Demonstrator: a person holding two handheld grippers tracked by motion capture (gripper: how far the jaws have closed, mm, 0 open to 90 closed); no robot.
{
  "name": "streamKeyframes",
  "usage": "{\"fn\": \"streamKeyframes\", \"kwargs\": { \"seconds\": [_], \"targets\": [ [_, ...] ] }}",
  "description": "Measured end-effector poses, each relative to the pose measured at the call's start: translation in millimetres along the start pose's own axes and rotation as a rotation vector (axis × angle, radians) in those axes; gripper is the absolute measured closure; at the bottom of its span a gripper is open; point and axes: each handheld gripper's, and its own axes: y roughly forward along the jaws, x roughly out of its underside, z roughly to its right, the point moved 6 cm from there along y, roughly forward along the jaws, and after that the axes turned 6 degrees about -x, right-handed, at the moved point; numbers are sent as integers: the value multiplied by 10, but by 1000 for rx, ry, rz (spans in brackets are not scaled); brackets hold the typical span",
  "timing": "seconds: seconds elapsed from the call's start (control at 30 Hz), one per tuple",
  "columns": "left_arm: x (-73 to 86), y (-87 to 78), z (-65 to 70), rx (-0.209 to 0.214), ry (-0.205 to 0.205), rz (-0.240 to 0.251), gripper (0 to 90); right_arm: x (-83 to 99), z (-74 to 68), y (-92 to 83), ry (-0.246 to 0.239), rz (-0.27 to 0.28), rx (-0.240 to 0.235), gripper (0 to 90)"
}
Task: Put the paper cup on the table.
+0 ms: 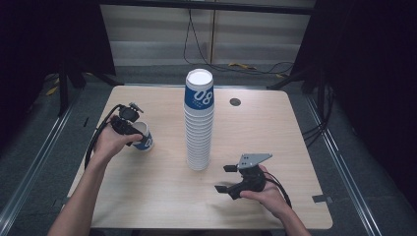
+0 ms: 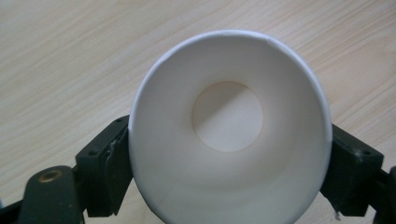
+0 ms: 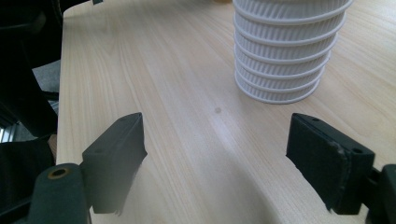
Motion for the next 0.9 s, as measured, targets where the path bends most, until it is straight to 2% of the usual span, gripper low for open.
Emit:
{"fn": "streamKeyframes", "kwargs": {
  "seconds": [0.1, 0.17, 0.23, 0.27, 0.3, 0.37, 0.43, 0.47, 0.53, 0.6, 0.7, 0.77, 0.8, 0.9],
  "targets": [
    [-14, 31, 37, -8, -9, 0, 156, 1, 0, 2, -2, -2, 6, 193],
    [-22, 35, 25, -11, 6, -8, 150, -2, 9, -3, 1, 2, 11, 193],
    [-25, 52, 25, -5, -11, -7, 144, -6, 10, -7, 3, 7, 10, 193],
    [-34, 62, 21, -5, -24, 12, 142, -7, 7, -7, 4, 9, 7, 193],
    [-35, 74, 13, -7, -14, 25, 142, -8, 3, -9, 2, 10, 8, 193],
    [-21, 119, 23, 25, -19, 29, 136, -9, 2, -12, 1, 10, 8, 193],
    [-18, 151, 25, 37, -35, 50, 135, -8, 3, -5, 9, 11, 2, 193],
    [-20, 167, 34, 38, -51, 56, 134, -9, -2, 0, 12, 11, -7, 194],
    [-11, 192, 42, 30, -28, 61, 133, -12, -9, 2, 5, 6, -4, 195],
    [3, 207, 43, 21, -28, 77, 133, -16, -9, 1, 3, 9, -6, 195],
    [41, 228, 28, 29, -59, 99, 137, -12, -3, -8, 6, 6, -4, 194],
    [71, 232, 30, 34, -68, 117, 144, -10, -14, 0, 0, -1, -4, 195],
    [101, 228, 35, 43, -74, 143, 148, -10, -18, 9, -1, -1, -10, 195],
    [135, 252, 39, 46, -76, 156, 152, -10, -21, 15, -4, -6, -9, 195]
  ]
}}
